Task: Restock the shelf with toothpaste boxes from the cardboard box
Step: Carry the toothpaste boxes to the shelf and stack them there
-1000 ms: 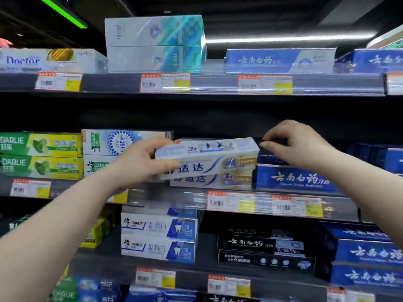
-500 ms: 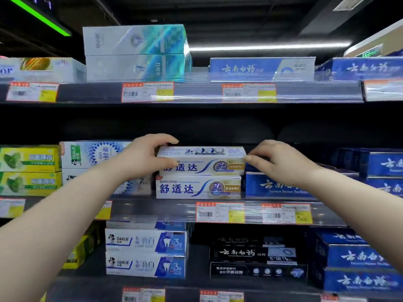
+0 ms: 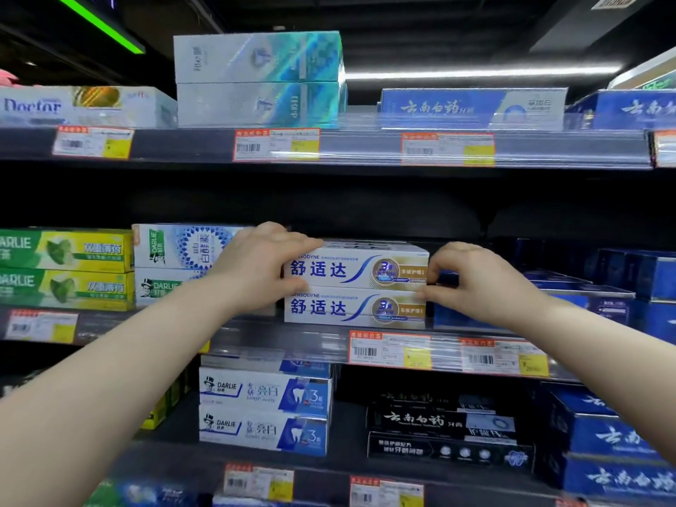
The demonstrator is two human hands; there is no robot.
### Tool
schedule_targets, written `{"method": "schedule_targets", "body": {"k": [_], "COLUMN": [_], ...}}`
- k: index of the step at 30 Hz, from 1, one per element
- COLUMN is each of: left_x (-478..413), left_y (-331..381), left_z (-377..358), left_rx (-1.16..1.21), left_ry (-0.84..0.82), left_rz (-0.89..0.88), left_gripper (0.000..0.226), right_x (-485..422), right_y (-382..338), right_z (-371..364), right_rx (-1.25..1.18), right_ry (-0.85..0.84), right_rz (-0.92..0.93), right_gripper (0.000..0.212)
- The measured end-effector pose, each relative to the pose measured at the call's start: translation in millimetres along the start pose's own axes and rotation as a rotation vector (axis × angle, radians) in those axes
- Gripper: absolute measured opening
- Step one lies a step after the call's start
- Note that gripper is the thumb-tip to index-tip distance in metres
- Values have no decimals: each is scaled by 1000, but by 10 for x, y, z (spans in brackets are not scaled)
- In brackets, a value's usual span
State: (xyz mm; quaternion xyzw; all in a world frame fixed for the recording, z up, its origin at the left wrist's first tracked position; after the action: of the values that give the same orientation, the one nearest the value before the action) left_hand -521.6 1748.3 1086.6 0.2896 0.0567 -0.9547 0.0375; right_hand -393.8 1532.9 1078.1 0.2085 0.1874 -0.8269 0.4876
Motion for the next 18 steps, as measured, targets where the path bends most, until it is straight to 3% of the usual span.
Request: {"method": "schedule_targets", "body": {"k": [18], "left_x": [33], "left_y": [58], "left_z": [5], "left_rx": [-76], "left_ry": [128], "left_rz": [-42], "left_gripper": [60], "right_x": [-51], "right_y": [-83], "right_z": [35], "right_rx": [45], "right_ry": [-44], "right_rz": [-100], "right_gripper": [31]}}
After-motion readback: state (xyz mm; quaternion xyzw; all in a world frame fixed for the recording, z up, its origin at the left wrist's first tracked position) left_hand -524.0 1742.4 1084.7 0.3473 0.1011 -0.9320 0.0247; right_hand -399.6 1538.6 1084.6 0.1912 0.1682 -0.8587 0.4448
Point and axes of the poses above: each hand's wrist, its own x-axis away from the middle knuckle, its own z-axis out of the back of the hand, y = z × x, the point moved 5 cm from there along -x, towards the middle knuckle, and after that the axes turned 7 degrees about -y, right-handed, at the moved point
